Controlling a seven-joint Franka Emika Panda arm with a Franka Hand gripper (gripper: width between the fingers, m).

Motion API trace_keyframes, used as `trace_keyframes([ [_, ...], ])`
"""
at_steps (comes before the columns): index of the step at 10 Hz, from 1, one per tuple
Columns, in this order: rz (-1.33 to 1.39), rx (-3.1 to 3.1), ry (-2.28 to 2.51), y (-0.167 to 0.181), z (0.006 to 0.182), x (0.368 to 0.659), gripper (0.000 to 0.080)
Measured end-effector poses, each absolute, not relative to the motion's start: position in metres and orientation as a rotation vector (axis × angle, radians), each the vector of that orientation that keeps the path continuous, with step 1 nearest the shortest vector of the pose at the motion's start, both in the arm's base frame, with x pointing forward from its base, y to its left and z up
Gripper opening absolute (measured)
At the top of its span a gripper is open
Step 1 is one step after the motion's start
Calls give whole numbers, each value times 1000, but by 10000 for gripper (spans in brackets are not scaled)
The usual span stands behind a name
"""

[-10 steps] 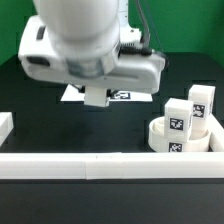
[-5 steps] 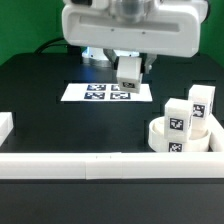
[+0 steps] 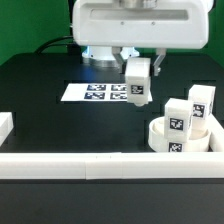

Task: Assemble stool

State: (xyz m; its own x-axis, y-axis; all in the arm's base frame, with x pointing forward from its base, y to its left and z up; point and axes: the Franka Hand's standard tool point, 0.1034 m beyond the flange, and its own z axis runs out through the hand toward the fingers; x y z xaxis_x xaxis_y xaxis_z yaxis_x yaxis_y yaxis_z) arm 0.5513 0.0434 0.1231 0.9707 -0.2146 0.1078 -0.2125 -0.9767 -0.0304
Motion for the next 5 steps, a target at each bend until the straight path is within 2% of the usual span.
trace_keyframes([
  [2, -419, -3053, 326, 64, 136, 556, 337],
  [5, -587, -3032, 293, 65, 127, 553, 337],
])
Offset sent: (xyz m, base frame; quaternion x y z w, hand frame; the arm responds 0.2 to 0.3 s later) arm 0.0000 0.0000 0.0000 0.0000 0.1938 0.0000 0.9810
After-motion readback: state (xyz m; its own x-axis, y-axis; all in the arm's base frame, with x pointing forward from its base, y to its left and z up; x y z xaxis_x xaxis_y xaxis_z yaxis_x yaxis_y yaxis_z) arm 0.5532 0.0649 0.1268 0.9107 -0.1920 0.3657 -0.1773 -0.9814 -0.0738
